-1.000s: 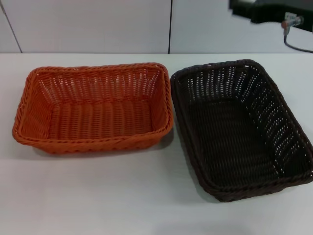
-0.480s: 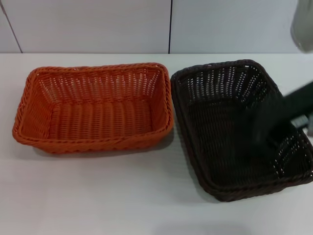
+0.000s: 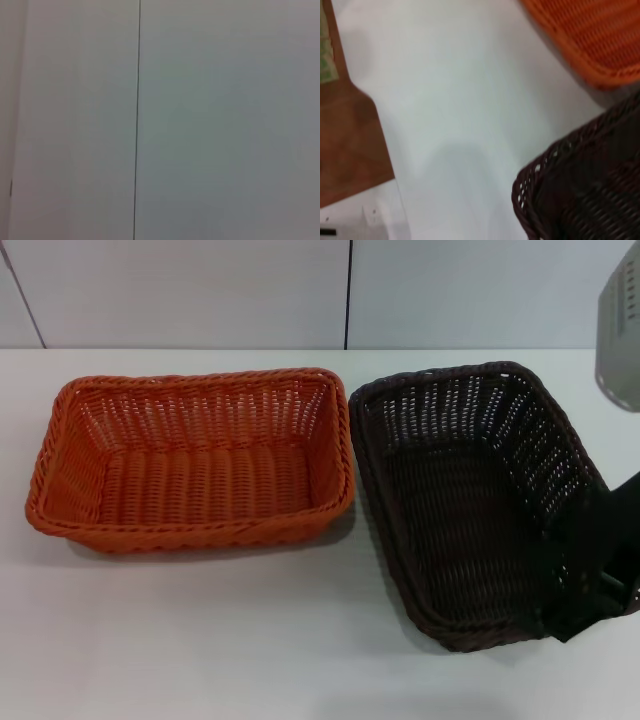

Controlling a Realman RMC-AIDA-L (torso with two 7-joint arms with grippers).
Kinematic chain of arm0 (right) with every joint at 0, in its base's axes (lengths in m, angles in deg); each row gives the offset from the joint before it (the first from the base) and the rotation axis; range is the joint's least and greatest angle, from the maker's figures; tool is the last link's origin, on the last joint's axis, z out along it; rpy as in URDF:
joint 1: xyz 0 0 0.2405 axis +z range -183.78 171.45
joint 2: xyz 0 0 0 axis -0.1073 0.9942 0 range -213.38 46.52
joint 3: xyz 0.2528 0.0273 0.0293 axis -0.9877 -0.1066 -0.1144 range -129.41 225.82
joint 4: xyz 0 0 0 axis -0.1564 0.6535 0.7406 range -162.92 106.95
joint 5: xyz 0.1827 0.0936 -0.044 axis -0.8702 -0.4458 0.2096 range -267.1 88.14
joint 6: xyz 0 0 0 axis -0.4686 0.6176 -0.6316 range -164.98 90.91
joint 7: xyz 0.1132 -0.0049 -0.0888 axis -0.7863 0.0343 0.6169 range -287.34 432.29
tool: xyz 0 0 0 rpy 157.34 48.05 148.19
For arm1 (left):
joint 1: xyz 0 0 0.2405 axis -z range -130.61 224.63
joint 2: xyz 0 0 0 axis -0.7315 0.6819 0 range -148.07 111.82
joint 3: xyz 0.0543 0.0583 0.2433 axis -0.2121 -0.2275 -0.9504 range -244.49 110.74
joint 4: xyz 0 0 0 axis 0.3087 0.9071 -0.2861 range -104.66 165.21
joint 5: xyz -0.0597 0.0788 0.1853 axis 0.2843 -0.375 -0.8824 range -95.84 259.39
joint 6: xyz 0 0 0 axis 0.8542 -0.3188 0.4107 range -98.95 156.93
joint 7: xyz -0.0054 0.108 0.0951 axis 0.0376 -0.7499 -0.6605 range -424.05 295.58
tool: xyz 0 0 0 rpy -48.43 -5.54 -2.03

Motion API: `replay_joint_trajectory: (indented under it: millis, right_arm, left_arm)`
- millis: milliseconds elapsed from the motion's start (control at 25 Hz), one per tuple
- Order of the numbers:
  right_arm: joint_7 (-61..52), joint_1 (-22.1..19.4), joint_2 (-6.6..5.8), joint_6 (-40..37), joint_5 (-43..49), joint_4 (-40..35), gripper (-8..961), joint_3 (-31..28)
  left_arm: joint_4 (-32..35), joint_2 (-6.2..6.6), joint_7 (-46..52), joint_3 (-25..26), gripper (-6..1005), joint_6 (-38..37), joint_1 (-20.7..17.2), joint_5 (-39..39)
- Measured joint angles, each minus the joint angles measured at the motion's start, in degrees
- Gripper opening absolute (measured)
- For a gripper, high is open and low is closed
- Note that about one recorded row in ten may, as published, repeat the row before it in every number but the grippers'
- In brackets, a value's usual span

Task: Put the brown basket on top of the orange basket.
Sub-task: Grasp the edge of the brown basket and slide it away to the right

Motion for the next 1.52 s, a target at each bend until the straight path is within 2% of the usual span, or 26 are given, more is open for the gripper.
replay_joint_trajectory:
  millis: [400, 560, 1160, 1520]
  right_arm:
    - [5.6, 2.7, 0.98, 0.2, 5.7, 7.8, 680, 1.5]
    - [8.1, 3.0, 1.53, 3.0, 9.6, 10.4, 680, 3.5]
    - [10.0, 6.4, 2.10, 12.8, 11.0, 24.8, 679, 10.1]
    - [9.6, 6.7, 2.27, 17.3, 11.4, 28.5, 669, 13.3]
  left_arm:
    - [0.6, -0.17, 0.0, -0.7, 804, 0.1, -0.2, 0.0]
    - [0.7, -0.17, 0.1, -1.5, 803, 0.1, -0.2, 0.5]
    - [0.6, -0.16, 0.1, -3.0, 801, 1.7, 0.8, 0.8]
    - [0.9, 0.00, 0.1, -2.5, 799, 2.1, 1.2, 0.9]
